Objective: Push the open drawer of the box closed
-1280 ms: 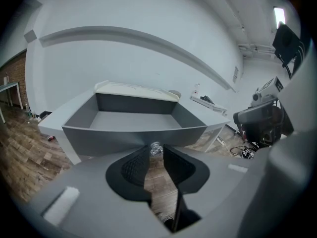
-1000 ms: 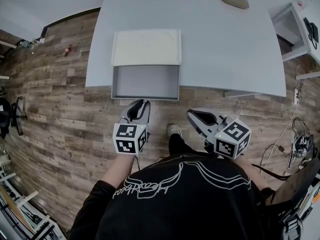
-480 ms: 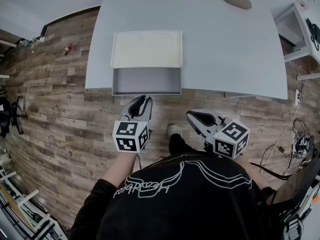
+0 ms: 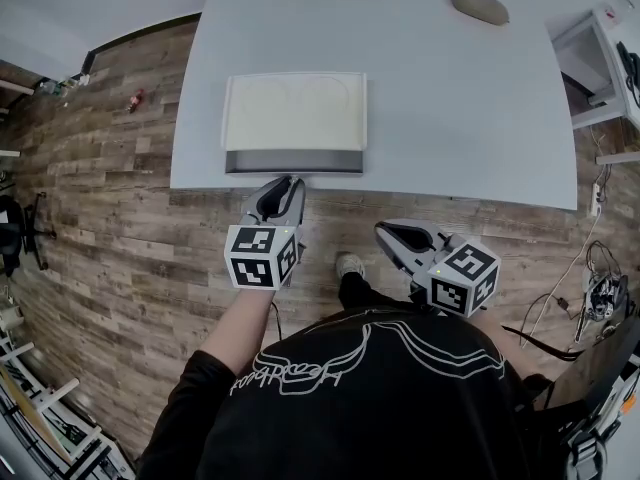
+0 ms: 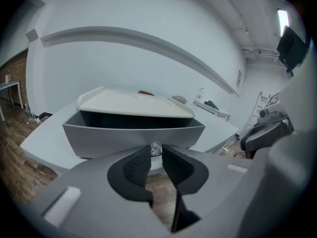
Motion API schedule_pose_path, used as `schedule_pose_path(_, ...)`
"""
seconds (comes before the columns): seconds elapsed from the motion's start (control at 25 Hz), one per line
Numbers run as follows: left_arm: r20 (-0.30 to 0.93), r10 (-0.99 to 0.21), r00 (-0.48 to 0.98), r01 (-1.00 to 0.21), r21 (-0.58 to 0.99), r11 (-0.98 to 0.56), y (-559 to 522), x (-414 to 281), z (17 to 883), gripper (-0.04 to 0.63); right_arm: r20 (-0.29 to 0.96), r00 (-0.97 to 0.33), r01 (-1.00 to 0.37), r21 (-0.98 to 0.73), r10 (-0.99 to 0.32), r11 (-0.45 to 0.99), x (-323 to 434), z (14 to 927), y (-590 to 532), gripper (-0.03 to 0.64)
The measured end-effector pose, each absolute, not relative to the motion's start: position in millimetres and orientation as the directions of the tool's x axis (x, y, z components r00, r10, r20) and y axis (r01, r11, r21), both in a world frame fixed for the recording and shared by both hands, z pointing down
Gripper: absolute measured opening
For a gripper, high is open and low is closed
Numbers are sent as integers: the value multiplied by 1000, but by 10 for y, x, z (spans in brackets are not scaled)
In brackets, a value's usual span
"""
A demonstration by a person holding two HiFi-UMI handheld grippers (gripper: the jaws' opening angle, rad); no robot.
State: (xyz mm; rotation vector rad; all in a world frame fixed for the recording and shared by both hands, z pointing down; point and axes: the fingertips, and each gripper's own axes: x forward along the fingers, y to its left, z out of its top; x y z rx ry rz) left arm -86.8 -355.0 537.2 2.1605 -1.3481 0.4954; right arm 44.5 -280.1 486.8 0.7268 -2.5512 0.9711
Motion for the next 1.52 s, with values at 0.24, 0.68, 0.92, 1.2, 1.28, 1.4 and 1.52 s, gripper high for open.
schedule_pose_path(0.24,567,-707,423,-906,238,-351,-3789,-877,5393,78,455,-822,-558,-530,-341,639,456,4898,-2929,8)
schedule_pose_path(0.68,567,-711,415,-909,232,-346,-3957,-873,5391,80,461,-809,-580,-533,-363,616,583,4893,-2969,8)
schedule_pose_path(0.92,591,-685,426,-904,254,-343,-3856,-872,5429,147,453,-809,-582,-533,-374,614,558,4842,-2798,8)
schedule_pose_path(1.2,527,-662,533,-846,320,-427,-3250,-779,5036,129,428,-812,-580,-511,-397,634,398,4703,-2416,8)
schedule_pose_path(1.28,494,-649,579,-815,329,-477,-2969,-721,4840,121,414,-815,-575,-495,-406,651,324,4621,-2246,8)
schedule_pose_path(1.4,442,-624,644,-764,336,-551,-2470,-699,4493,89,383,-824,-563,-469,-418,680,161,4444,-1925,8)
schedule_pose_path(1.52,398,-604,691,-723,358,-591,-1935,-708,4158,27,343,-832,-553,-440,-437,707,-3,4188,-1570,8)
